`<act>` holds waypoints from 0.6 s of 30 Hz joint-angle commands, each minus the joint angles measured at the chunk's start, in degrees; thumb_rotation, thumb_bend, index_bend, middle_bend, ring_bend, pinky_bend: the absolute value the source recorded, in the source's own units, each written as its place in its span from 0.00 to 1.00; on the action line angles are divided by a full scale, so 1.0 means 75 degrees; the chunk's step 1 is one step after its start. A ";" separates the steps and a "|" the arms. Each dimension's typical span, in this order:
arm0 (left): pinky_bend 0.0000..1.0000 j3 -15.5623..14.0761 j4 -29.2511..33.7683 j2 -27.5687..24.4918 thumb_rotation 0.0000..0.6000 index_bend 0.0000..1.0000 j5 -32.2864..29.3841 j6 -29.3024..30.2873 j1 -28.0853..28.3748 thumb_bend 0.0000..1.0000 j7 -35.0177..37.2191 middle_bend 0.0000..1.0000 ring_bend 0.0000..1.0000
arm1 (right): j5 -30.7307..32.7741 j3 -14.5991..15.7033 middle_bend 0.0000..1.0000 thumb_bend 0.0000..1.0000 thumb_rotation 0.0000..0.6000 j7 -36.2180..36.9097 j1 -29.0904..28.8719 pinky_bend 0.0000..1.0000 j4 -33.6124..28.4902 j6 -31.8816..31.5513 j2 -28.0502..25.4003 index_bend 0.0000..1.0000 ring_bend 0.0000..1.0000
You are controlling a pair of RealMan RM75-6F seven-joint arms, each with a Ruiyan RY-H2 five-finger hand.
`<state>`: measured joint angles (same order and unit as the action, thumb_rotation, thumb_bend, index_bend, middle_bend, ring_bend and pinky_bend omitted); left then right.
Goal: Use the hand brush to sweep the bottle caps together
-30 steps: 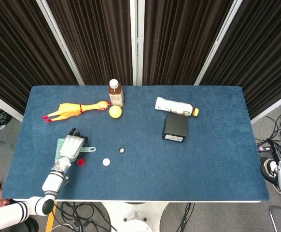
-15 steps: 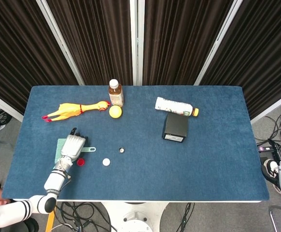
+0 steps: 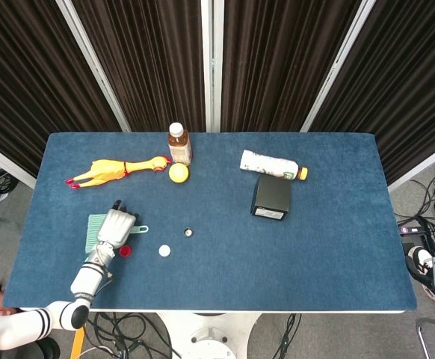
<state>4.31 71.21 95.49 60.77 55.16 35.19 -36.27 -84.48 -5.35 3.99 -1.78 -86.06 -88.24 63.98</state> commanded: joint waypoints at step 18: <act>0.45 -0.0287 -0.0659 -0.0467 1.00 0.55 0.2077 0.0578 -0.0139 0.40 0.3030 0.59 0.44 | 0.0023 -0.0024 0.20 0.23 1.00 0.0126 0.0072 0.15 0.0051 -0.0078 0.0004 0.09 0.04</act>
<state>2.88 68.28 93.75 71.33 57.30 34.66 -20.54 -84.29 -5.54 4.92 -1.26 -85.69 -88.81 64.00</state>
